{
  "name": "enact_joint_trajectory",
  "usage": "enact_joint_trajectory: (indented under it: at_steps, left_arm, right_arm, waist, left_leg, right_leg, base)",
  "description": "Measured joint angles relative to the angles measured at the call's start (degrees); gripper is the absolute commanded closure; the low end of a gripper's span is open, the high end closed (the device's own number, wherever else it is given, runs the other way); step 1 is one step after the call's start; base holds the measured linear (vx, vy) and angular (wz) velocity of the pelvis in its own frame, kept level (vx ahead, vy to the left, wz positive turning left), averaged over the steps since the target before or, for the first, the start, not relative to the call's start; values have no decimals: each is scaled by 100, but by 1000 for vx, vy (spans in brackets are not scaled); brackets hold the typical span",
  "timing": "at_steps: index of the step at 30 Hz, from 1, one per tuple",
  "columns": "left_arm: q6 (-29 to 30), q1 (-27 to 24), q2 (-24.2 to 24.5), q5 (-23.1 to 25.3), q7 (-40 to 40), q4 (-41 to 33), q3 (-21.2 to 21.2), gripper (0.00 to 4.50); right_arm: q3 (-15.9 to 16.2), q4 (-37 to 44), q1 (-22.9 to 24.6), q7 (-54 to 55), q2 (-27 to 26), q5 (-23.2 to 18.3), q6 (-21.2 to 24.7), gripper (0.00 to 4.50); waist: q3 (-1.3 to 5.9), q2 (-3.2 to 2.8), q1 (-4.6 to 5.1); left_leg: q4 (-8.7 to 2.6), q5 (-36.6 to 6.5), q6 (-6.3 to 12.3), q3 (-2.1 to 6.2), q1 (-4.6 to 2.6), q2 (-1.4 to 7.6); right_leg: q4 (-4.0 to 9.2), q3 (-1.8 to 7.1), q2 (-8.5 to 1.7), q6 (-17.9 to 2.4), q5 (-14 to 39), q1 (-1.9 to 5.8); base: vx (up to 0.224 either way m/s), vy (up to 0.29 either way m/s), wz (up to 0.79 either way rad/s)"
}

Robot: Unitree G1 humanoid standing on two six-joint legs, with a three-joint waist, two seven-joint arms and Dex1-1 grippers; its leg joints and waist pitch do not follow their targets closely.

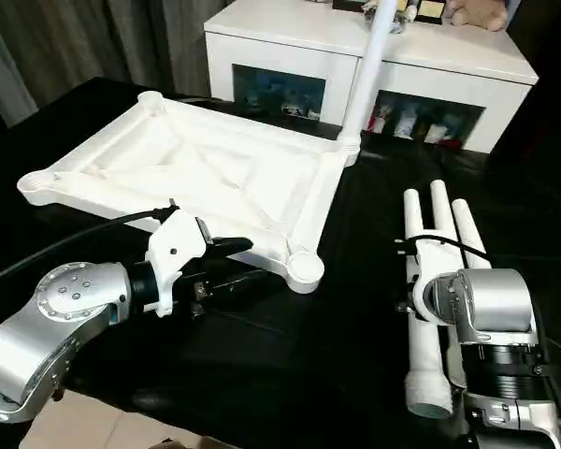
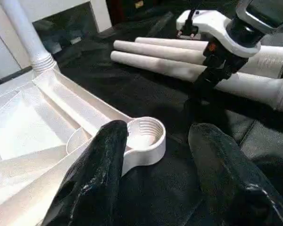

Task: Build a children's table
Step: Pick table leg

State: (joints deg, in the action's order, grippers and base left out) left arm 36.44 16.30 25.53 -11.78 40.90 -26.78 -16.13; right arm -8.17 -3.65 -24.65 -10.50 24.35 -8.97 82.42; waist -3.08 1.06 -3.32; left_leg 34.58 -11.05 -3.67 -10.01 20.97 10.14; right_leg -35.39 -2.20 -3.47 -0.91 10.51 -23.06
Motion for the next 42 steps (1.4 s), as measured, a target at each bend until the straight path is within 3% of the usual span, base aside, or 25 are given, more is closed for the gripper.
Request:
enact_joint_trajectory:
  at_steps: [3,4,9,19,25,32,35,36,37,39,42]
  left_arm:
    - [73,1,29,-88,7,-83,0,198]
    - [89,1,30,-97,10,-103,0,198]
    - [132,1,55,-107,17,-126,1,198]
    - [131,19,67,-152,-16,-124,19,198]
    - [97,65,68,-189,-60,-67,162,198]
    - [92,255,-178,-240,-275,81,348,198]
    - [143,540,-587,-287,-730,423,650,198]
    - [346,830,-1059,-414,-1121,761,1059,181]
    - [522,1060,-1347,-600,-1371,933,1356,172]
    - [907,1489,-1884,-1205,-1727,1142,1917,165]
    - [1095,1618,-2085,-1725,-1863,1240,2199,129]
  right_arm:
    - [-32,-20,28,1,-11,-17,-1,103]
    - [-34,-40,28,3,-18,-16,-13,131]
    - [-92,-126,47,17,-103,-13,-115,174]
    - [-550,-109,83,198,-321,-2,-185,261]
    - [-935,215,30,238,-465,-62,11,277]
    - [-959,685,-221,104,-478,-261,267,278]
    - [-1327,859,-602,-216,-501,-594,228,278]
    - [-1629,1019,-783,-465,-619,-910,107,278]
    - [-1724,1170,-927,-660,-704,-1156,-35,278]
    - [-1748,1583,-1013,-1164,-856,-1711,-396,278]
    - [-1744,1731,-927,-1511,-996,-2053,-626,278]
  waist:
    - [10,20,-1]
    - [13,26,0]
    - [36,60,1]
    - [37,51,12]
    - [36,9,25]
    - [34,-12,46]
    - [24,-34,45]
    - [21,-37,42]
    - [21,-37,33]
    - [30,-30,20]
    - [34,-24,-12]
  left_leg:
    - [0,0,0,0,0,0]
    - [0,0,0,0,0,0]
    - [1,1,0,1,-2,0]
    - [2,3,-5,2,-3,0]
    - [2,4,-6,5,-3,0]
    - [2,4,-6,5,-3,0]
    - [6,4,-6,6,-1,-1]
    - [12,4,-6,6,2,-1]
    - [12,4,-6,7,2,1]
    - [11,4,-6,8,-3,5]
    - [11,11,10,8,4,7]
  right_leg:
    - [0,0,0,0,0,0]
    - [0,0,0,0,0,0]
    - [1,0,0,2,-1,3]
    - [1,0,1,13,-7,2]
    - [1,0,3,1,-16,2]
    - [2,0,4,1,-18,1]
    - [0,1,3,-5,-26,0]
    - [-3,1,4,-10,-33,-2]
    - [-3,-2,4,-14,-36,-2]
    - [2,-5,6,-15,-36,6]
    - [17,-9,7,-14,-35,8]
  base:
    - [0,0,0]
    - [0,0,0]
    - [0,0,0]
    - [0,0,0]
    - [0,0,0]
    - [0,0,0]
    - [0,0,0]
    - [0,0,0]
    - [0,0,0]
    - [0,0,0]
    - [0,0,0]
